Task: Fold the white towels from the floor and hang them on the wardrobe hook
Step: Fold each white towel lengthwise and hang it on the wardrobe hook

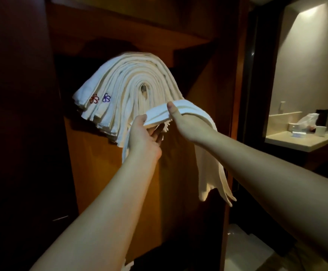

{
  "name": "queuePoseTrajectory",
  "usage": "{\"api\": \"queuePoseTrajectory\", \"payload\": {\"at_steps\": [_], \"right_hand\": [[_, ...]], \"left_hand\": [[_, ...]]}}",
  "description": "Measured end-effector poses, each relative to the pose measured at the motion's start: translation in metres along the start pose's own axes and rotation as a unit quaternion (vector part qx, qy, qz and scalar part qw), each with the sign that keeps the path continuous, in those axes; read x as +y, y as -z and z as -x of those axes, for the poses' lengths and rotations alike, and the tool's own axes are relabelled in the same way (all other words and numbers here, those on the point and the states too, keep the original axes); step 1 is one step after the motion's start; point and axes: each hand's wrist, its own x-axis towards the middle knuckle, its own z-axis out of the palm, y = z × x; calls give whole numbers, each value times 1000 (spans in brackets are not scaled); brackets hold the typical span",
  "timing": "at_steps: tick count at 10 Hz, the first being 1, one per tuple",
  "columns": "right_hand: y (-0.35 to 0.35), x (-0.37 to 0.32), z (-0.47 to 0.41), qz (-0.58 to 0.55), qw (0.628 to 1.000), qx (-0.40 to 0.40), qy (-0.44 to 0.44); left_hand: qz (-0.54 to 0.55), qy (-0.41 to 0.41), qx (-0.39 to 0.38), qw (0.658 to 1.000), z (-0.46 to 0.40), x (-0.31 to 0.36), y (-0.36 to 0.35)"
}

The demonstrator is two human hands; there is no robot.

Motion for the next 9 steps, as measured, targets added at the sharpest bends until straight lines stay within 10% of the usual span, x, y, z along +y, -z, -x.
{"api": "queuePoseTrajectory", "payload": {"at_steps": [4,9], "right_hand": [[8,63,-124,-210,976,-48,24],[33,116,-278,-360,932,-26,10]], "left_hand": [[-302,-237,-14,923,-94,44,-27],[-464,-320,-35,825,-188,118,-67]]}}
